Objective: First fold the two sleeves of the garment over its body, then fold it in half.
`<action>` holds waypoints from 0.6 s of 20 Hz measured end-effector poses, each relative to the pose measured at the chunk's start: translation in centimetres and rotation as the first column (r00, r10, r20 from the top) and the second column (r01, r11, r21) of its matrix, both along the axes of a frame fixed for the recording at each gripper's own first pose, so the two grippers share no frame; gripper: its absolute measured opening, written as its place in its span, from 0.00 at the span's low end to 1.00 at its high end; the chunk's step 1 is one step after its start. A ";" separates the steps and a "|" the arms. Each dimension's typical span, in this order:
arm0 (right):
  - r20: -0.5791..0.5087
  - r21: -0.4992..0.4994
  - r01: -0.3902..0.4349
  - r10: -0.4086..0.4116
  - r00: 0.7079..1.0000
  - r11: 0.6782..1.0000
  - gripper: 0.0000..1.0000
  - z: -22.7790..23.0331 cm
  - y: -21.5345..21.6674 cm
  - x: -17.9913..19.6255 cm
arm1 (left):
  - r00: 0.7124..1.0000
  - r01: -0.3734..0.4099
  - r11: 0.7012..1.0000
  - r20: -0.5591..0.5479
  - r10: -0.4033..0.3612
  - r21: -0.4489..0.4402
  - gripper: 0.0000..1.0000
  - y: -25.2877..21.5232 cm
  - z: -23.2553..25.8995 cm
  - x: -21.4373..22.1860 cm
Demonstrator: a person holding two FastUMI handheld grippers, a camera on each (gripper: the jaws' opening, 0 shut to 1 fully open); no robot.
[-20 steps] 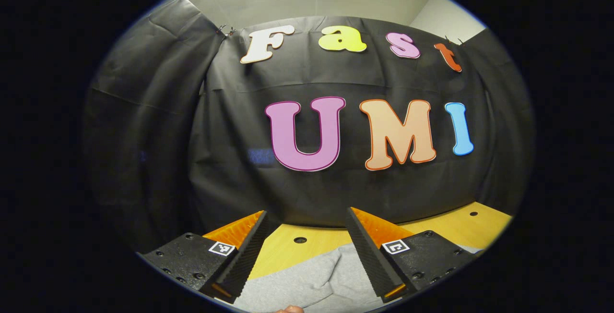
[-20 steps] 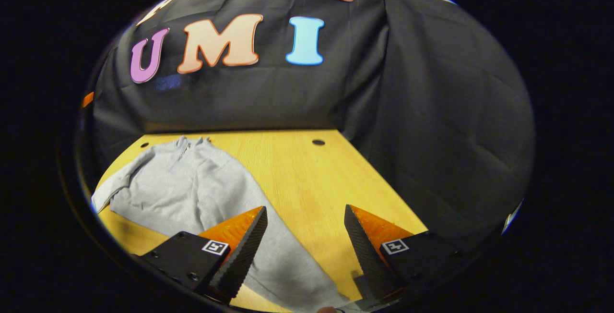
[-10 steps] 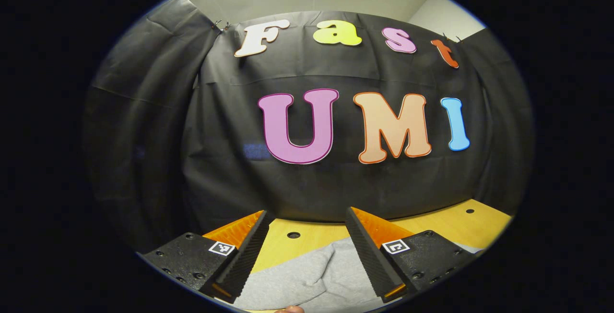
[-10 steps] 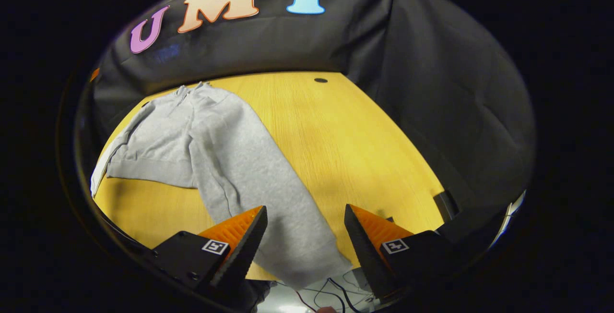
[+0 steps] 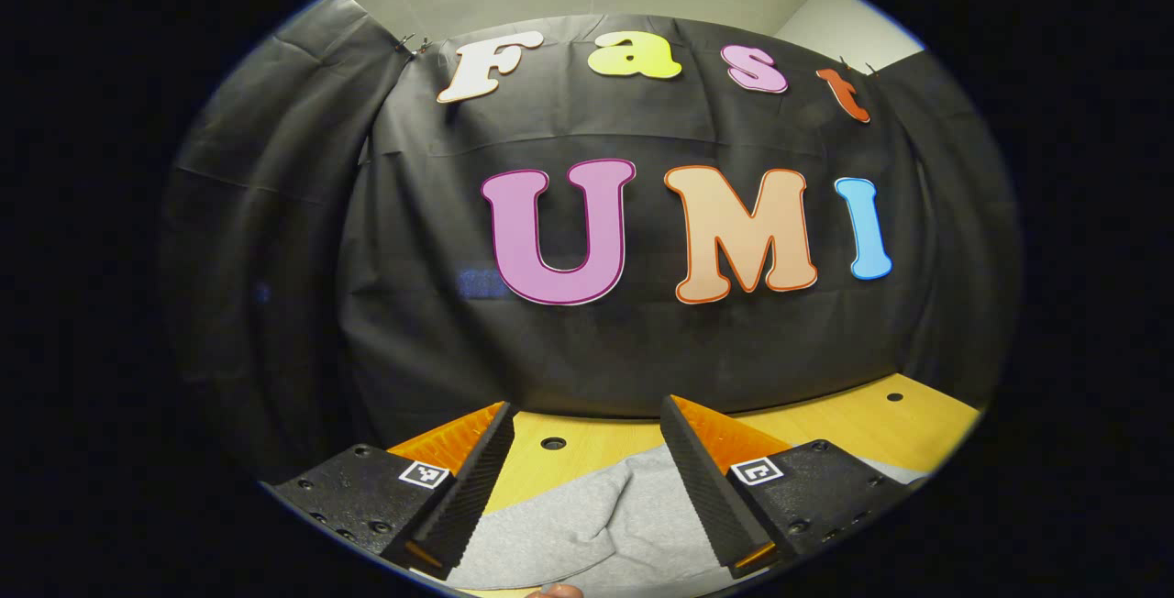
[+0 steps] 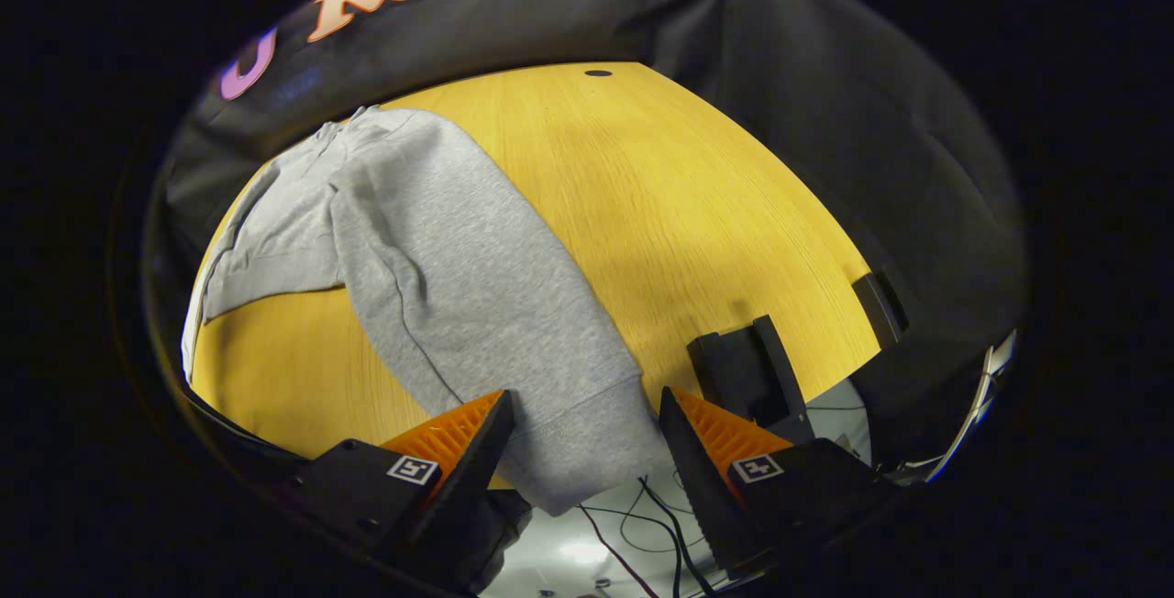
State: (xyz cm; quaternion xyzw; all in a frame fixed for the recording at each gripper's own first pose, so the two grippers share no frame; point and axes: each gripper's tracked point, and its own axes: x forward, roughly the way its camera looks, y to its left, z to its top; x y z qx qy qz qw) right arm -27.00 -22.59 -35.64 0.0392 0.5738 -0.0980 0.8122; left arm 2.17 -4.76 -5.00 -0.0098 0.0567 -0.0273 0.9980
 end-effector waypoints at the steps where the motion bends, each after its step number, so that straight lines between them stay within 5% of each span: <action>1: -0.004 0.005 0.003 -0.003 1.000 1.000 0.99 0.0 -0.1 -0.1 | 1.000 0.001 1.000 0.001 -0.001 0.003 0.95 0.0 0.1 0.0; 2: -0.011 0.007 0.000 0.000 1.000 1.000 0.96 -0.3 -0.2 0.1 | 1.000 0.000 1.000 0.004 0.000 0.005 0.95 0.1 0.1 0.0; 4: -0.018 0.025 -0.005 0.005 1.000 1.000 0.71 0.0 0.4 0.2 | 1.000 -0.004 1.000 0.004 0.004 0.006 0.95 0.3 0.2 -0.1; 7: -0.018 0.042 0.003 -0.002 1.000 0.999 0.16 -0.2 0.9 0.7 | 1.000 -0.007 1.000 0.003 0.007 0.002 0.95 0.5 0.2 -0.2; 12: 0.012 0.065 0.062 -0.062 0.998 0.996 0.04 0.3 1.5 2.2 | 0.999 -0.031 0.999 0.017 0.031 0.026 0.95 1.6 0.6 -0.3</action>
